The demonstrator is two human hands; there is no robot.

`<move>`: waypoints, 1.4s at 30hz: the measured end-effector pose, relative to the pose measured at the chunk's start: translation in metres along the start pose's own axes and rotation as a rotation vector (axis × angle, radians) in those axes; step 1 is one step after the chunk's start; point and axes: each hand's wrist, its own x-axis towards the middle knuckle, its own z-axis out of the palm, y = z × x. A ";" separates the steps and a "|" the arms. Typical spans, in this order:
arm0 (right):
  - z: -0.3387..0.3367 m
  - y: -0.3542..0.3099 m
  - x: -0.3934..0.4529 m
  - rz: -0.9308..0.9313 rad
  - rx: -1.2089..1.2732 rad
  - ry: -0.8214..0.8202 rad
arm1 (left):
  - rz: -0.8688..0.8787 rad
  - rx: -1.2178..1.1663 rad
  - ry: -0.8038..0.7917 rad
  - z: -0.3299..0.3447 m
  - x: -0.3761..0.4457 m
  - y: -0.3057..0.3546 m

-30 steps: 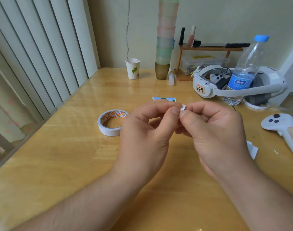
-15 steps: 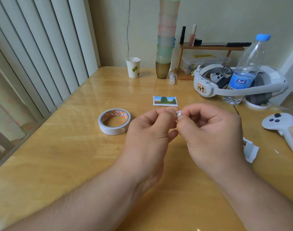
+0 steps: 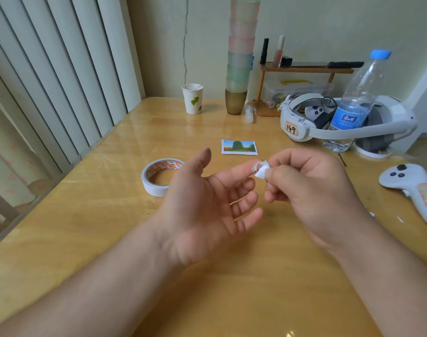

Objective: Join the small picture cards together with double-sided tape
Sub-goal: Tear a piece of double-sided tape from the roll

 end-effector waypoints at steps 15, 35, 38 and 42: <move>-0.013 0.013 0.009 0.103 0.128 -0.143 | -0.103 -0.126 -0.042 -0.007 0.006 0.006; -0.070 0.070 0.095 0.143 -0.960 0.063 | 0.061 -0.221 -0.123 -0.032 0.050 0.011; -0.074 0.076 0.094 0.159 -0.945 0.106 | 0.050 -0.202 -0.129 -0.031 0.052 0.008; -0.083 0.063 0.086 0.220 -0.897 0.072 | 0.045 -0.188 -0.142 -0.031 0.053 0.006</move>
